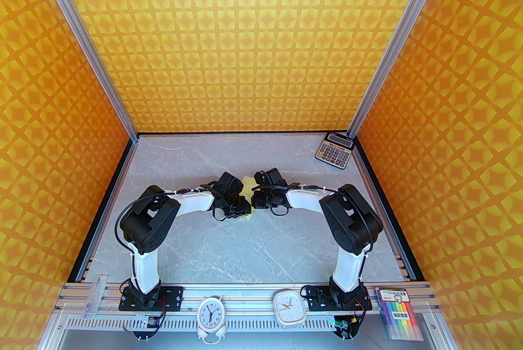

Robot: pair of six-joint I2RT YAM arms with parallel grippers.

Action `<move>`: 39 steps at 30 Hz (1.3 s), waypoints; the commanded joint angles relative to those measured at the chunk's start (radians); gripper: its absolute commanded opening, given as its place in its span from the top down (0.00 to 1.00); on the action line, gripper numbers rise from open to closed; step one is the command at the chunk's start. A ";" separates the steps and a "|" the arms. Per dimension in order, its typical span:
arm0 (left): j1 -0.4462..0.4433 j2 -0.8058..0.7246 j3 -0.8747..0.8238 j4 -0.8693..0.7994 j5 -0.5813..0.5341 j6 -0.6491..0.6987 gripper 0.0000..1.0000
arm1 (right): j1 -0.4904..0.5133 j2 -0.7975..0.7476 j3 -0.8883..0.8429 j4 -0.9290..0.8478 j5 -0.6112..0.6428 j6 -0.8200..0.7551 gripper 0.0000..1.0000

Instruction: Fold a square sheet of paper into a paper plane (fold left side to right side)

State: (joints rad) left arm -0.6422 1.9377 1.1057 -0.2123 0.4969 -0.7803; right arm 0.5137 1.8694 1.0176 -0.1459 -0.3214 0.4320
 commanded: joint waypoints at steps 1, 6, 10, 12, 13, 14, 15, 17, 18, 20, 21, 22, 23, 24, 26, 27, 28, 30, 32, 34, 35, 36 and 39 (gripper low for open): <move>-0.007 -0.010 0.011 -0.018 0.013 0.010 0.82 | -0.011 0.010 0.024 -0.009 0.028 -0.018 1.00; -0.008 -0.017 0.015 -0.019 0.013 0.012 0.81 | -0.013 0.007 0.025 -0.012 0.035 -0.019 1.00; -0.008 -0.024 0.018 -0.013 0.013 0.010 0.81 | -0.015 0.002 0.021 -0.009 0.039 -0.014 1.00; -0.007 -0.026 0.020 -0.011 0.013 0.010 0.80 | -0.015 -0.005 0.021 -0.010 0.043 -0.016 1.00; -0.008 -0.026 0.024 -0.015 0.014 0.013 0.80 | -0.015 -0.007 0.024 -0.013 0.044 -0.018 1.00; -0.008 -0.023 0.028 -0.018 0.013 0.014 0.80 | -0.017 -0.006 0.026 -0.017 0.042 -0.020 1.00; -0.008 -0.022 0.030 -0.018 0.013 0.014 0.80 | -0.016 -0.007 0.028 -0.017 0.040 -0.020 1.00; -0.008 -0.022 0.030 -0.017 0.014 0.015 0.80 | -0.016 -0.005 0.031 -0.018 0.038 -0.020 1.00; -0.007 -0.021 0.033 -0.018 0.013 0.015 0.80 | -0.017 -0.004 0.030 -0.017 0.038 -0.021 1.00; -0.007 -0.022 0.035 -0.018 0.014 0.014 0.80 | -0.018 -0.003 0.030 -0.016 0.042 -0.019 1.00; -0.008 -0.021 0.037 -0.016 0.014 0.016 0.79 | -0.020 -0.003 0.031 -0.016 0.041 -0.019 1.00; -0.007 -0.023 0.038 -0.016 0.014 0.016 0.79 | -0.020 -0.002 0.031 -0.015 0.038 -0.019 1.00; -0.006 -0.023 0.042 -0.018 0.010 0.017 0.79 | -0.020 0.001 0.033 -0.016 0.035 -0.020 1.00; -0.002 -0.024 0.047 -0.022 0.009 0.022 0.79 | -0.020 0.006 0.033 -0.018 0.033 -0.019 1.00; 0.010 -0.023 0.059 -0.029 0.004 0.025 0.79 | -0.021 0.008 0.032 -0.014 0.029 -0.021 1.00; 0.018 -0.021 0.066 -0.032 0.005 0.027 0.79 | -0.021 0.010 0.032 -0.014 0.027 -0.020 1.00; 0.022 -0.019 0.070 -0.029 0.004 0.026 0.79 | -0.021 0.010 0.030 -0.013 0.027 -0.020 1.00; 0.025 -0.010 0.084 -0.029 0.004 0.028 0.78 | -0.023 0.007 0.029 -0.013 0.025 -0.021 1.00; 0.025 0.005 0.097 -0.030 0.004 0.030 0.79 | -0.023 0.006 0.033 -0.015 0.025 -0.025 1.00; 0.025 0.018 0.108 -0.029 0.005 0.030 0.79 | -0.023 0.007 0.036 -0.017 0.025 -0.024 1.00; 0.023 0.023 0.110 -0.033 0.005 0.029 0.79 | -0.023 0.007 0.036 -0.018 0.025 -0.024 1.00; 0.023 0.027 0.106 -0.032 0.006 0.032 0.79 | -0.024 0.010 0.038 -0.018 0.025 -0.027 1.00; 0.022 0.027 0.088 -0.025 0.008 0.030 0.80 | -0.024 0.017 0.040 -0.017 0.025 -0.025 1.00</move>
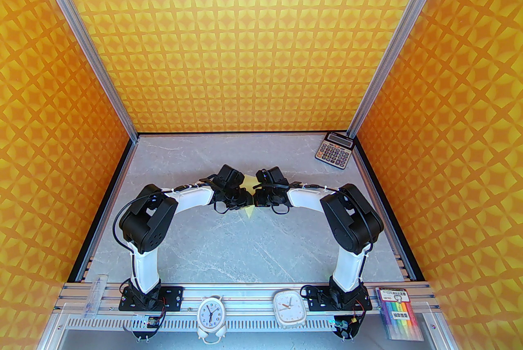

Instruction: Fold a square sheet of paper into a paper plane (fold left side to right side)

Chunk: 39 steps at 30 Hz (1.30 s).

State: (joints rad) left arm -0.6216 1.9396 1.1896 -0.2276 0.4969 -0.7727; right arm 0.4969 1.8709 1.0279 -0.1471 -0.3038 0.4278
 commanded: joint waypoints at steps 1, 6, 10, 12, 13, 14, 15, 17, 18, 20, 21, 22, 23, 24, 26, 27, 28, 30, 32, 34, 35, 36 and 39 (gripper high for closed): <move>0.000 0.027 0.002 -0.011 0.009 0.023 0.80 | -0.008 0.017 0.031 -0.015 0.008 -0.021 1.00; -0.007 0.037 -0.003 -0.005 0.014 0.021 0.80 | -0.008 0.022 0.041 -0.009 0.005 -0.015 1.00; -0.008 0.050 -0.006 0.000 0.015 0.019 0.80 | -0.008 0.029 0.050 -0.016 0.003 -0.019 1.00; -0.010 0.053 -0.006 0.002 0.017 0.018 0.80 | -0.008 0.031 0.048 -0.016 0.003 -0.021 1.00; -0.010 0.053 -0.007 0.001 0.017 0.018 0.80 | -0.008 0.033 0.049 -0.016 0.002 -0.019 1.00; -0.012 0.054 -0.010 0.003 0.016 0.018 0.80 | -0.008 0.035 0.048 -0.015 0.002 -0.019 1.00; -0.011 0.056 -0.011 0.003 0.017 0.018 0.80 | -0.008 0.036 0.047 -0.013 0.002 -0.018 1.00; -0.012 0.056 -0.010 0.007 0.020 0.017 0.80 | -0.008 0.036 0.047 -0.010 0.002 -0.017 1.00; -0.013 0.057 -0.011 0.006 0.020 0.016 0.80 | -0.008 0.037 0.047 -0.009 0.003 -0.017 1.00; -0.013 0.057 -0.010 0.006 0.020 0.017 0.80 | -0.008 0.039 0.051 -0.009 0.006 -0.017 1.00; -0.015 0.059 -0.010 0.007 0.019 0.017 0.80 | -0.008 0.040 0.053 -0.009 0.006 -0.017 1.00; -0.014 0.060 -0.011 0.007 0.020 0.016 0.80 | -0.008 0.041 0.054 -0.011 0.006 -0.017 1.00; -0.015 0.062 -0.011 0.007 0.022 0.016 0.80 | -0.007 0.043 0.056 -0.012 0.007 -0.015 1.00; -0.017 0.064 -0.013 0.008 0.023 0.015 0.80 | -0.008 0.045 0.058 -0.012 0.006 -0.018 1.00; -0.018 0.065 -0.018 0.013 0.024 0.011 0.80 | -0.009 0.048 0.058 -0.012 0.011 -0.018 1.00; -0.019 0.067 -0.018 0.014 0.024 0.012 0.80 | -0.009 0.047 0.057 -0.012 0.011 -0.018 1.00; -0.020 0.066 -0.019 0.015 0.024 0.011 0.80 | -0.009 0.045 0.058 -0.012 0.011 -0.017 1.00; -0.020 0.064 -0.021 0.014 0.025 0.012 0.80 | -0.009 0.041 0.057 -0.010 0.014 -0.015 1.00; -0.020 0.064 -0.022 0.015 0.024 0.012 0.80 | -0.009 0.040 0.063 -0.012 0.017 -0.016 1.00; -0.020 0.065 -0.021 0.016 0.025 0.013 0.80 | -0.009 0.043 0.071 -0.017 0.018 -0.018 1.00; -0.020 0.064 -0.023 0.015 0.024 0.011 0.80 | -0.009 0.045 0.073 -0.018 0.016 -0.018 1.00; -0.020 0.062 -0.023 0.017 0.025 0.011 0.80 | -0.009 0.047 0.072 -0.017 0.016 -0.018 1.00; -0.020 0.057 -0.024 0.018 0.024 0.011 0.80 | -0.009 0.045 0.068 -0.016 0.017 -0.015 1.00</move>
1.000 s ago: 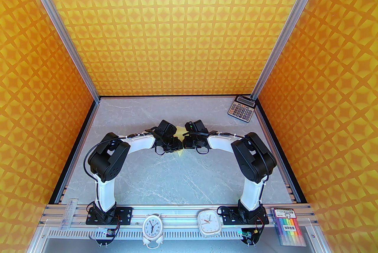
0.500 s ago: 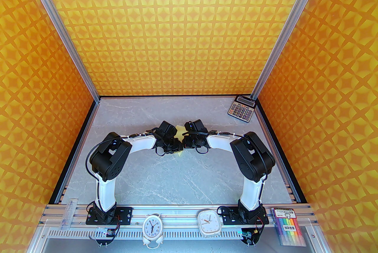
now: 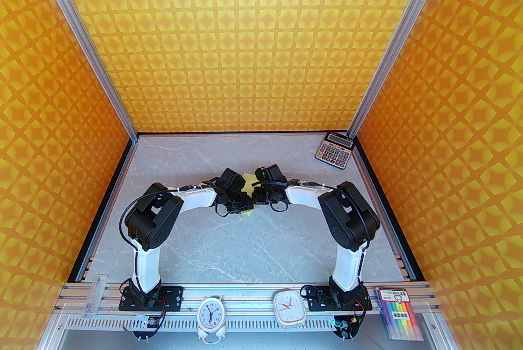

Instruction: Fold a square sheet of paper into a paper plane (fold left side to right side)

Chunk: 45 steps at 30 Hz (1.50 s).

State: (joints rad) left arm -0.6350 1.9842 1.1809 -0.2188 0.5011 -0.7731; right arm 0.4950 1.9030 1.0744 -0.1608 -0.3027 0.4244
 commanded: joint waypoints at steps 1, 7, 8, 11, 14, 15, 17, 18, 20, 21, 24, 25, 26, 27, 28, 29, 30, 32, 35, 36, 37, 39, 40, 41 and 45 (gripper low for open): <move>-0.006 0.009 -0.016 0.010 0.020 0.012 0.80 | -0.007 0.012 0.021 -0.002 0.016 -0.012 1.00; -0.005 0.009 -0.006 0.008 0.020 0.010 0.79 | -0.009 0.016 0.020 -0.002 0.021 -0.013 1.00; -0.006 0.007 -0.007 0.007 0.020 0.011 0.79 | -0.009 0.017 0.020 -0.001 0.020 -0.013 1.00; -0.007 0.009 -0.009 0.006 0.020 0.012 0.79 | -0.009 0.019 0.021 0.001 0.023 -0.013 1.00; -0.007 0.023 -0.015 0.010 0.020 0.012 0.80 | -0.010 0.027 0.028 -0.002 0.019 -0.013 1.00; -0.007 0.027 -0.018 0.013 0.021 0.010 0.80 | -0.010 0.027 0.026 -0.002 0.020 -0.012 1.00; -0.008 0.032 -0.029 0.021 0.025 0.005 0.81 | -0.010 0.030 0.026 -0.001 0.019 -0.009 1.00; -0.008 0.034 -0.033 0.025 0.026 0.003 0.81 | -0.010 0.029 0.025 -0.002 0.020 -0.010 1.00; -0.009 0.039 -0.041 0.027 0.028 0.000 0.81 | -0.010 0.030 0.023 -0.002 0.021 -0.011 1.00; -0.009 0.042 -0.042 0.028 0.028 -0.002 0.82 | -0.010 0.030 0.023 -0.003 0.022 -0.010 1.00; -0.009 0.051 -0.048 0.026 0.028 -0.004 0.82 | -0.010 0.031 0.024 -0.003 0.024 -0.009 1.00; -0.009 0.054 -0.049 0.024 0.028 -0.005 0.83 | -0.010 0.031 0.024 -0.002 0.024 -0.008 1.00; -0.009 0.057 -0.048 0.023 0.028 -0.005 0.83 | -0.010 0.030 0.025 -0.002 0.024 -0.006 1.00; -0.009 0.058 -0.048 0.023 0.027 -0.006 0.83 | -0.010 0.031 0.028 -0.005 0.024 -0.007 1.00; -0.009 0.057 -0.048 0.023 0.028 -0.006 0.83 | -0.010 0.029 0.030 -0.006 0.026 -0.005 0.99; -0.009 0.056 -0.047 0.020 0.028 -0.007 0.83 | -0.010 0.024 0.030 -0.008 0.029 -0.005 0.98; -0.009 0.057 -0.047 0.019 0.028 -0.006 0.84 | -0.010 0.017 0.030 -0.013 0.034 -0.006 0.98; -0.009 0.055 -0.047 0.018 0.027 -0.006 0.84 | -0.012 -0.002 0.030 -0.020 0.046 -0.004 0.86; -0.009 0.055 -0.049 0.015 0.028 -0.006 0.84 | -0.018 -0.045 0.016 -0.026 0.075 0.009 0.65; -0.009 0.053 -0.048 0.016 0.028 -0.006 0.84 | -0.023 -0.063 0.006 -0.022 0.081 0.013 0.61; -0.009 0.053 -0.048 0.015 0.028 -0.006 0.84 | -0.027 -0.080 -0.001 -0.021 0.085 0.019 0.59; -0.009 0.050 -0.049 0.015 0.028 -0.005 0.84 | -0.031 -0.100 -0.013 -0.014 0.054 0.021 0.63; -0.009 0.050 -0.049 0.013 0.028 -0.005 0.84 | -0.030 -0.102 -0.014 -0.013 0.030 0.023 0.65; -0.009 0.050 -0.046 0.011 0.028 -0.005 0.84 | -0.030 -0.102 -0.015 -0.011 0.011 0.028 0.66; -0.009 0.056 -0.040 0.005 0.028 -0.006 0.84 | -0.030 -0.114 -0.039 -0.001 0.016 0.041 0.70</move>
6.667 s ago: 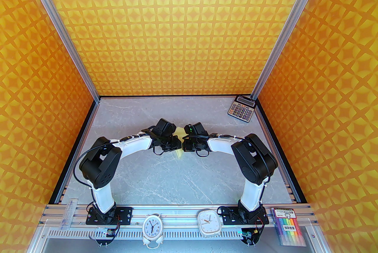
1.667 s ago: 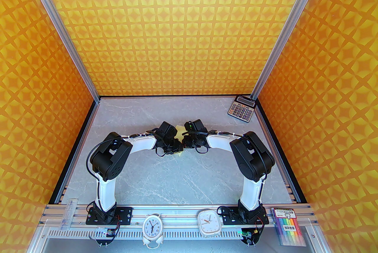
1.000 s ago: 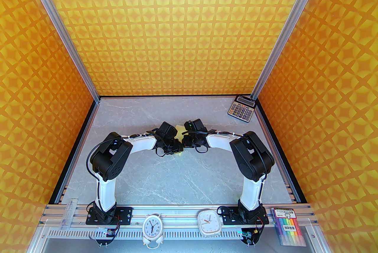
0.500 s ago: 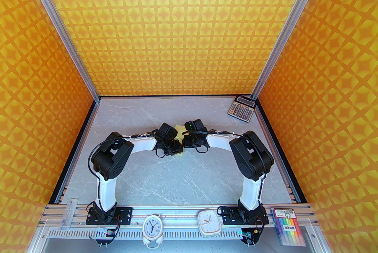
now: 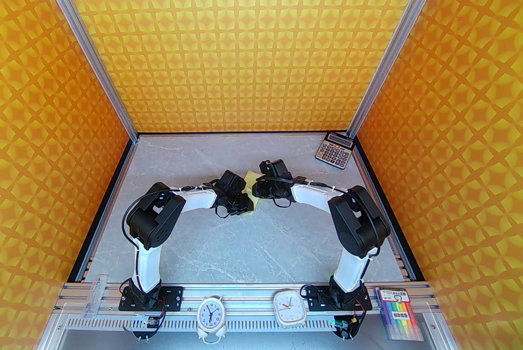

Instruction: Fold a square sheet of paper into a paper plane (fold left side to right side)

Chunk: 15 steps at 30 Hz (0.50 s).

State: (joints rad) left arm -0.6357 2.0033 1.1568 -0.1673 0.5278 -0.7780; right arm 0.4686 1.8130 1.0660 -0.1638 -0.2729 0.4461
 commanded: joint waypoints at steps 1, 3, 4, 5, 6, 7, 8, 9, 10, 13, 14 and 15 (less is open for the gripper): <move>-0.009 0.038 -0.015 -0.048 0.001 0.000 0.84 | -0.004 -0.030 -0.038 0.003 -0.002 0.022 0.70; -0.009 0.038 -0.012 -0.052 0.001 0.000 0.84 | -0.004 -0.059 -0.065 0.020 0.032 0.037 0.69; -0.008 0.038 -0.010 -0.054 0.000 0.002 0.84 | -0.004 -0.075 -0.076 0.029 0.047 0.043 0.69; -0.008 0.038 -0.008 -0.056 0.001 0.001 0.84 | -0.003 -0.082 -0.077 0.025 0.050 0.042 0.68; -0.008 0.039 -0.008 -0.055 0.001 0.000 0.84 | -0.004 -0.079 -0.068 0.013 0.037 0.035 0.64; -0.008 0.038 -0.006 -0.057 0.000 0.002 0.84 | -0.004 -0.068 -0.056 -0.002 0.015 0.025 0.63; -0.008 0.039 -0.005 -0.057 0.001 0.002 0.84 | -0.004 -0.057 -0.049 -0.007 0.000 0.021 0.64; -0.008 0.040 -0.003 -0.058 0.001 0.002 0.84 | -0.004 -0.047 -0.044 -0.011 -0.007 0.016 0.64; -0.009 0.039 -0.004 -0.058 0.001 0.002 0.84 | -0.004 -0.034 -0.039 -0.017 -0.008 0.009 0.65; -0.008 0.040 -0.002 -0.061 0.001 0.005 0.84 | -0.004 -0.010 -0.023 -0.024 -0.016 -0.003 0.70; -0.008 0.037 -0.004 -0.059 0.001 0.005 0.84 | -0.004 0.001 -0.017 -0.029 -0.013 -0.003 0.74; -0.009 0.035 -0.004 -0.059 0.000 0.005 0.84 | -0.004 0.011 -0.007 -0.033 -0.010 -0.008 0.80</move>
State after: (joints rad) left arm -0.6357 2.0041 1.1576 -0.1677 0.5278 -0.7776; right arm 0.4686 1.7863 1.0191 -0.1726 -0.2710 0.4534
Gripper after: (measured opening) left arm 0.159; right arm 0.230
